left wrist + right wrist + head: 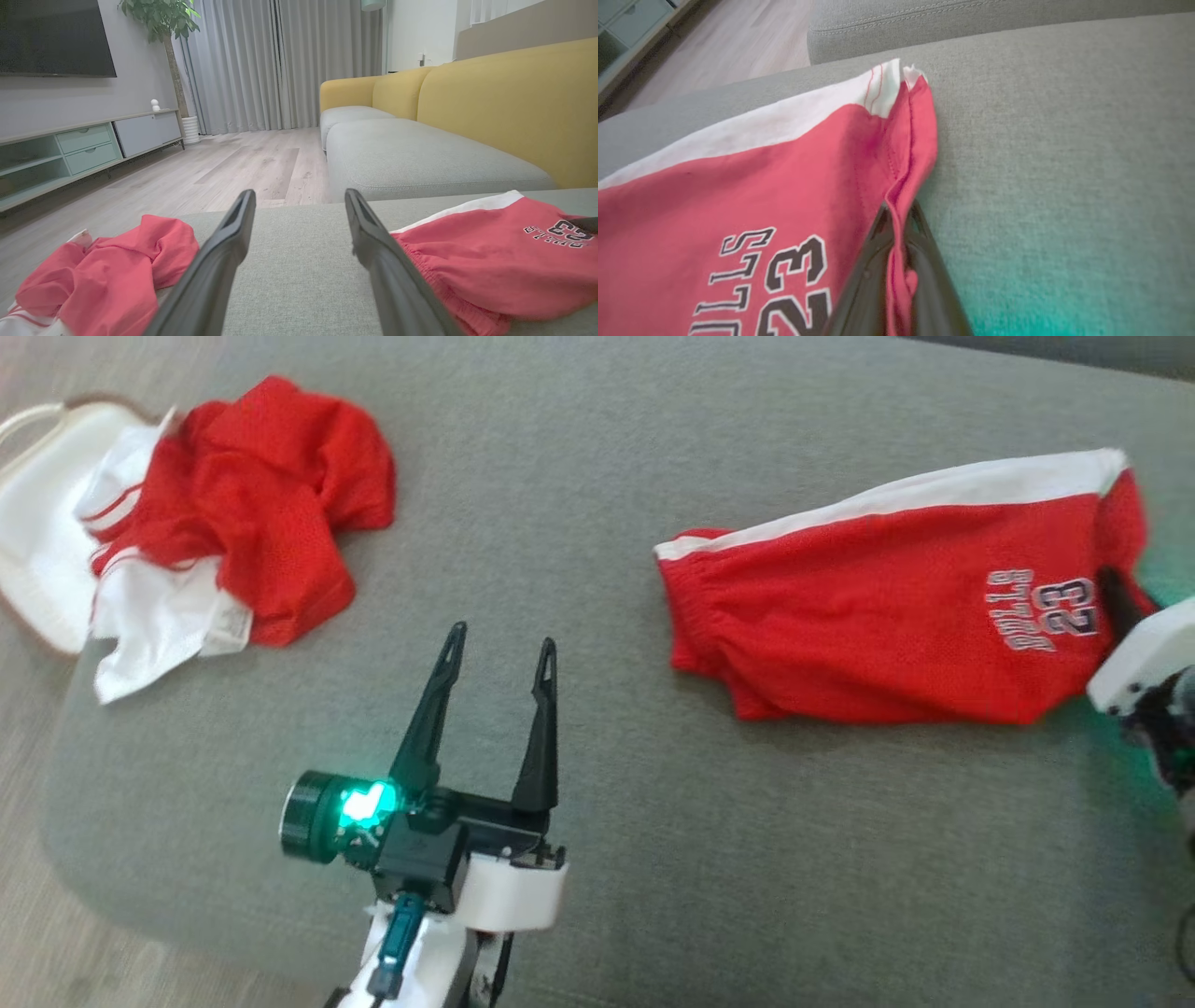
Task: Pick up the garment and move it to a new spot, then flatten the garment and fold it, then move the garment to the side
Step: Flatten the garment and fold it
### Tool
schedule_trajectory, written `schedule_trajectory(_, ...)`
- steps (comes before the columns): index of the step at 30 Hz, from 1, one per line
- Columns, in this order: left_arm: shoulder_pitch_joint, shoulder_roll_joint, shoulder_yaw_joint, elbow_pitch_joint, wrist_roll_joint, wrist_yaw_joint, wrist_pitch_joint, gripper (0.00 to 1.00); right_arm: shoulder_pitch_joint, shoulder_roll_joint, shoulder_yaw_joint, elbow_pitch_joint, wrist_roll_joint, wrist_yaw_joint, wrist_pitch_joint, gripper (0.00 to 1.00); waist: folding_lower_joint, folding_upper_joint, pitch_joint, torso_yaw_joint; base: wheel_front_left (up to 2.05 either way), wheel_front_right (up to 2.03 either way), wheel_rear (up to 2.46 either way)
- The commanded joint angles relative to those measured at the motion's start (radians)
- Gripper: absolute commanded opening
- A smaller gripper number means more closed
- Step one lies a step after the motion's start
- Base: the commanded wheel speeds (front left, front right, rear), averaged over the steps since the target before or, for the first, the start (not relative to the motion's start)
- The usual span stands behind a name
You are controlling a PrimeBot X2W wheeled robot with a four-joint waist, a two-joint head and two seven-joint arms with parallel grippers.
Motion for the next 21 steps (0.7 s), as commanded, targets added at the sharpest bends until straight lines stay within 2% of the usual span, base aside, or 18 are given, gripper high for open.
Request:
schedule_trajectory(1, 0.002, 0.012, 0.044, -0.027, 0.011, -0.003, -0.005, 1.00, 0.014, -0.006, 0.017, -0.006, 0.011, -0.001, -0.016, 0.00, 0.0000, 0.0000, -0.039, -0.048, 0.00, 0.00, 0.00)
schedule_trajectory(4, 0.020, 0.019, 0.066, -0.024, 0.016, -0.010, -0.005, 1.00, 0.029, -0.010, 0.019, -0.001, 0.032, -0.001, -0.033, 0.00, 0.0000, 0.0000, -0.068, -0.104, 0.00, 0.00, 0.00)
schedule_trajectory(8, 0.039, 0.025, 0.086, -0.023, 0.023, -0.021, -0.005, 1.00, 0.061, -0.052, 0.014, 0.007, 0.060, -0.001, -0.049, 0.00, 0.0000, 0.0000, -0.087, -0.175, 0.00, 0.00, 0.00)
schedule_trajectory(12, 0.043, 0.026, 0.099, -0.022, 0.029, -0.026, -0.005, 1.00, 0.083, -0.092, 0.003, 0.009, 0.085, -0.001, -0.062, 0.00, 0.0000, 0.0000, -0.092, -0.214, 0.00, 0.00, 0.00)
schedule_trajectory(15, 0.048, 0.028, 0.098, -0.013, 0.027, -0.051, -0.005, 1.00, 0.096, -0.120, -0.003, 0.009, 0.099, -0.001, -0.084, 0.00, 0.0000, 0.0000, -0.099, -0.243, 0.00, 0.00, 0.00)
schedule_trajectory(21, 0.059, 0.027, 0.106, 0.015, 0.025, -0.078, -0.005, 1.00, 0.086, -0.107, -0.003, -0.044, 0.108, -0.001, -0.125, 0.00, 0.0000, 0.0000, -0.124, -0.278, 0.00, 0.00, 0.00)
